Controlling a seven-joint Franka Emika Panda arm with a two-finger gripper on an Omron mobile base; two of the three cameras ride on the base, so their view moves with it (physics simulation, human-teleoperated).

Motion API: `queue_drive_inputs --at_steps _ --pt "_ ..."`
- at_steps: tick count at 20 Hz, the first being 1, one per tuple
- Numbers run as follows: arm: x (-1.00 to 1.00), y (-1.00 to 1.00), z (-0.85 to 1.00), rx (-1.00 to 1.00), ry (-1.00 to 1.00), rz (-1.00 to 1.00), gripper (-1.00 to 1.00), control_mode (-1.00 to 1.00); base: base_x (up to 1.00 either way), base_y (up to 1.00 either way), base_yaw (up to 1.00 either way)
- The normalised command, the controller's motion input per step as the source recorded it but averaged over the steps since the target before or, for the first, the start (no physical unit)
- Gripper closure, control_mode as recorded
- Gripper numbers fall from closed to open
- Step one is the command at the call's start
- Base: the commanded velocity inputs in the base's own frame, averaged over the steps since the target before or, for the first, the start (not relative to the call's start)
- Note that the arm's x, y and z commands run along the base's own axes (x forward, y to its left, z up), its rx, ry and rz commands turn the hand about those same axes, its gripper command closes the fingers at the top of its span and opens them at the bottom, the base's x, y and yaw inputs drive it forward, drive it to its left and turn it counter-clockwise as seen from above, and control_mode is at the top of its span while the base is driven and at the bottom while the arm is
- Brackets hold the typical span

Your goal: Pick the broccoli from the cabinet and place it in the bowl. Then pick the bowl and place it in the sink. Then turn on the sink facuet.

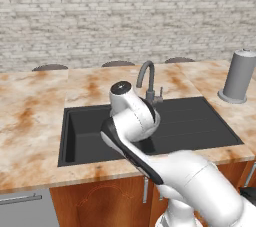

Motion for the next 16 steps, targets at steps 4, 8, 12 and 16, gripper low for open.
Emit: queue_drive_inputs --at_steps 4,8,12,16 --pt "0.58 0.03 -0.38 0.00 0.00 0.00 1.00 -1.00 0.00 0.00 0.00" --pt "0.38 0.12 -0.44 0.05 0.00 0.00 1.00 -1.00 0.00 0.00 0.00" --pt "0.39 0.33 -0.49 0.03 0.04 -0.02 1.00 -1.00 0.00 0.00 0.00" --pt "0.33 0.25 -0.44 0.03 0.03 -0.06 1.00 -1.00 0.00 0.00 0.00"
